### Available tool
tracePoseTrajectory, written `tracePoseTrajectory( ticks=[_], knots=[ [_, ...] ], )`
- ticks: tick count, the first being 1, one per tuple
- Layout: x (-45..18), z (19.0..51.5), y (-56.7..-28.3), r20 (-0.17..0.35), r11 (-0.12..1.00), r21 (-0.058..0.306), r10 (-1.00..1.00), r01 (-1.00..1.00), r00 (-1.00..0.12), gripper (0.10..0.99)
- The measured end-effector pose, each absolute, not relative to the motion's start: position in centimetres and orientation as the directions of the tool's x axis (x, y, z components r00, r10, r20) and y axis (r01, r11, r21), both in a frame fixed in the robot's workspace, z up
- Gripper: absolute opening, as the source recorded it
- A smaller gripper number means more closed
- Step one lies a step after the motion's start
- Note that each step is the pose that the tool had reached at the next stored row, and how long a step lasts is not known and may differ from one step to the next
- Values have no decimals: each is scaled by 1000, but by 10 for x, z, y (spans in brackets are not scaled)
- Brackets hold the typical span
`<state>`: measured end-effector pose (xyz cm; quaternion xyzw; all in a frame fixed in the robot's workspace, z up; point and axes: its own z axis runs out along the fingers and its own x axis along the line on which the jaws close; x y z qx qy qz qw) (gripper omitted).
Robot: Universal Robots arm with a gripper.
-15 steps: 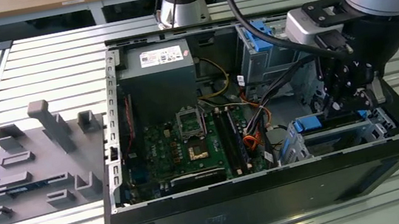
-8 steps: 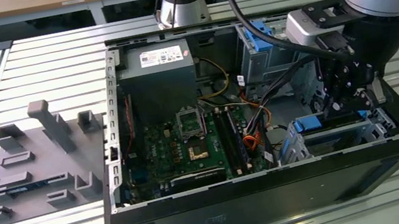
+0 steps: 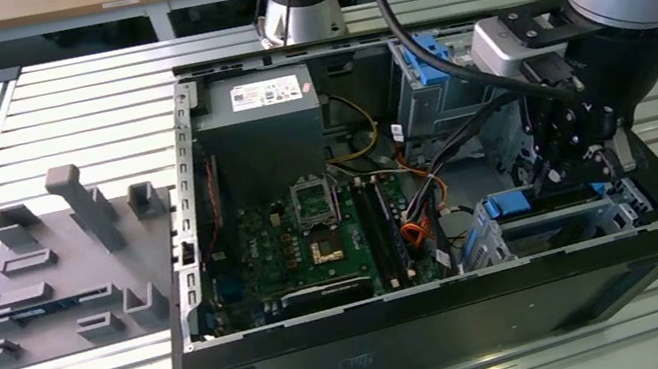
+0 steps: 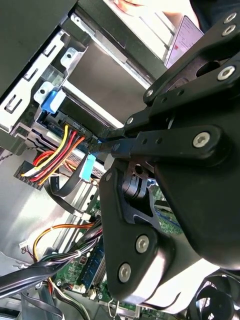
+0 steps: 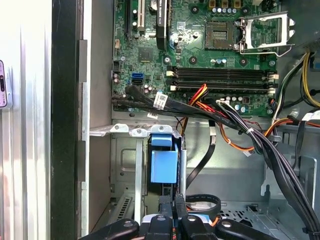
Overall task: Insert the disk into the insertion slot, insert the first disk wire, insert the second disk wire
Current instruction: 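Insert the second disk wire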
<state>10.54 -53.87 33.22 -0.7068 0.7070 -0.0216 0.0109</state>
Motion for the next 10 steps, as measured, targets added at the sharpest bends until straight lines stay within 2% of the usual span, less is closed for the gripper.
tracePoseTrajectory(
  ticks=[10],
  knots=[
    [106, 328, -539, 15, 1, -46, -1000, -999, -2, 145]
  ],
)
